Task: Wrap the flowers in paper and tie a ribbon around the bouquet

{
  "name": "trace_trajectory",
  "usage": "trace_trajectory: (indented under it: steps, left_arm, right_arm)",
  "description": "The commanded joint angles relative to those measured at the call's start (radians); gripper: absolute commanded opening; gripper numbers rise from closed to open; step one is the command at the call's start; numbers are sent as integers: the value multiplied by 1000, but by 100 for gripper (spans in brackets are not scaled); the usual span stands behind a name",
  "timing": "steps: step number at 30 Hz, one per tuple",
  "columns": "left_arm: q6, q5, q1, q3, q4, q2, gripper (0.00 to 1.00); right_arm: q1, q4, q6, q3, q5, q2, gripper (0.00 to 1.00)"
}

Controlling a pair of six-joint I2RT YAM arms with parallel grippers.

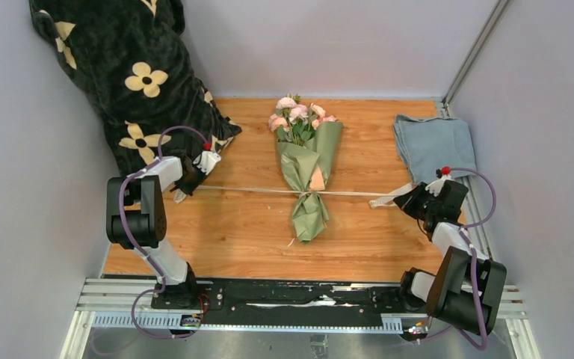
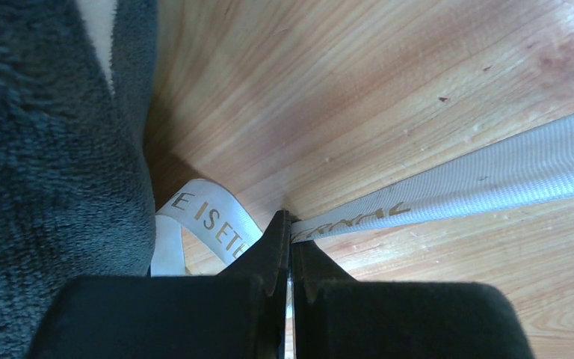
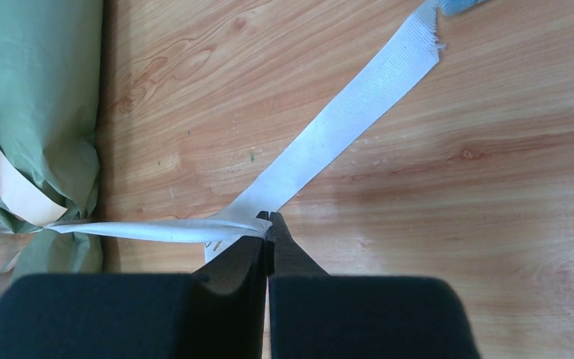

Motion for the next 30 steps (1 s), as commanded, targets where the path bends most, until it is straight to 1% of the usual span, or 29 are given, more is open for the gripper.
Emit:
trace_trajectory:
  steps: [1,12,14,15,16,17,18,19,20,21,22,24,25,26,28,30]
  left_arm:
    - [42,-174,70,-23,30,36,0]
    - [48,-170,109,1,25,41,0]
    - [40,-144,108,15,-14,32,0]
    - [16,-72,106,43,-67,20,0]
    - [-11,18,99,78,-130,2,0]
    - [-35,116,80,113,-229,-20,0]
    - [-52,217,62,145,-292,-49,0]
    - [-72,284,4,178,-333,-79,0]
    - [-94,321,-30,215,-358,-113,0]
    - [-115,338,-122,257,-396,-144,0]
    - [-134,350,-187,305,-425,-173,0]
    - [-156,385,-296,404,-488,-221,0]
    - [-165,402,-340,450,-513,-246,0]
    - [-176,415,-374,487,-527,-270,0]
    - [-205,458,-403,537,-530,-333,0]
    - [-237,459,-404,562,-530,-368,0]
  right_arm:
    - [-76,11,-44,40,119,5,0]
    - [-107,17,-52,34,105,15,0]
    - [-98,5,-61,45,75,11,0]
    - [-76,-21,-70,64,49,2,0]
    - [-28,-57,-79,90,24,-12,0]
    - [45,-125,-107,138,34,-35,0]
    - [144,-185,-143,182,72,-61,0]
    - [240,-234,-178,223,123,-84,0]
    - [334,-263,-202,258,148,-102,0]
    - [415,-293,-218,294,173,-114,0]
    - [467,-307,-231,325,165,-123,0]
    - [545,-339,-262,390,142,-142,0]
    - [589,-352,-277,415,140,-161,0]
    - [607,-360,-288,432,140,-171,0]
    - [638,-351,-287,437,123,-218,0]
    - [640,-328,-273,418,108,-258,0]
